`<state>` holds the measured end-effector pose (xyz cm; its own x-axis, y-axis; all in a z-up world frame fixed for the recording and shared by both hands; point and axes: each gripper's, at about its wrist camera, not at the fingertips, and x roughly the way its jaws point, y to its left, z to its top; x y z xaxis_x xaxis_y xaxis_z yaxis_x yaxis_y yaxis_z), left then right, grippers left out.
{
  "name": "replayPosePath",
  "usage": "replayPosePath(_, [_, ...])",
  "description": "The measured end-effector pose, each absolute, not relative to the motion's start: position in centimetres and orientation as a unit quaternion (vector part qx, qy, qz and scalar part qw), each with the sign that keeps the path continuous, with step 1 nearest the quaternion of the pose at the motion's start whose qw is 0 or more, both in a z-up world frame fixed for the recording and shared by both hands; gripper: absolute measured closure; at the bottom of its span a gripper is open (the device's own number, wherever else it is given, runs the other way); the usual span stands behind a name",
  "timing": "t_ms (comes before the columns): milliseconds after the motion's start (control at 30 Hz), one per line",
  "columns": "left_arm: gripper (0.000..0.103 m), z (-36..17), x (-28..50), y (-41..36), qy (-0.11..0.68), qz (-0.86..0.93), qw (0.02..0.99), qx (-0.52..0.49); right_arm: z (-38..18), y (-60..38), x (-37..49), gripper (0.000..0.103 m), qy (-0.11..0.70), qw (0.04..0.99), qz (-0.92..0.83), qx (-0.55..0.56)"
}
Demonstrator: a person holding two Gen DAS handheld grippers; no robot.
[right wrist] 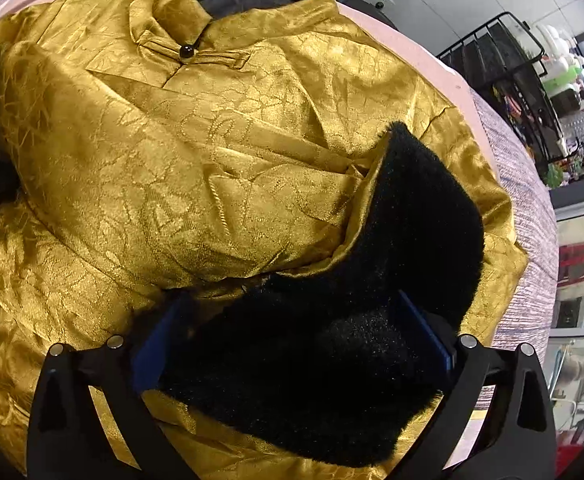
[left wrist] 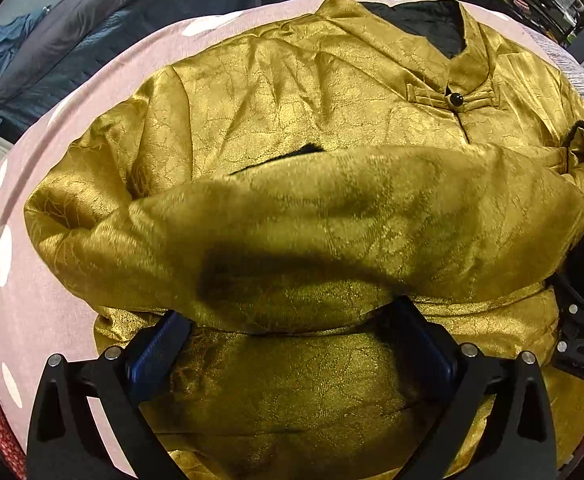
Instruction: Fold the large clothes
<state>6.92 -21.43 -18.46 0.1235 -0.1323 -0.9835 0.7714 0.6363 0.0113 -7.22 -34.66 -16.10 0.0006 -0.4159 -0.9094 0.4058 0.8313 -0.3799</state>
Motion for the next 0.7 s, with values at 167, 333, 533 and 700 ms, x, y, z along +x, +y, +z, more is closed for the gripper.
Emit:
replayPosePath(167, [0.006,-15.2,6.7,-19.8,0.560,-0.329,0.713,0.265,-15.9,-35.1,-6.7,0.005,0.656,0.696,-0.292,0.005])
replayPosePath(333, [0.006,-11.4,5.8,-16.1,0.520,-0.342,0.747,0.231,-12.0,-34.7,-7.1,0.005,0.599,0.747,-0.290,0.003])
replayPosePath(533, [0.006,-9.5,3.6,-8.7,0.512,-0.346,0.759,0.208,-7.1,-32.9,-11.6,0.005,0.522,0.801,-0.294,0.024])
replayPosePath(700, [0.008,-10.1,3.1,-3.1,0.532,-0.329,0.758,0.184,-6.6,-33.1,-17.8,0.005,0.502,0.802,-0.303,0.117])
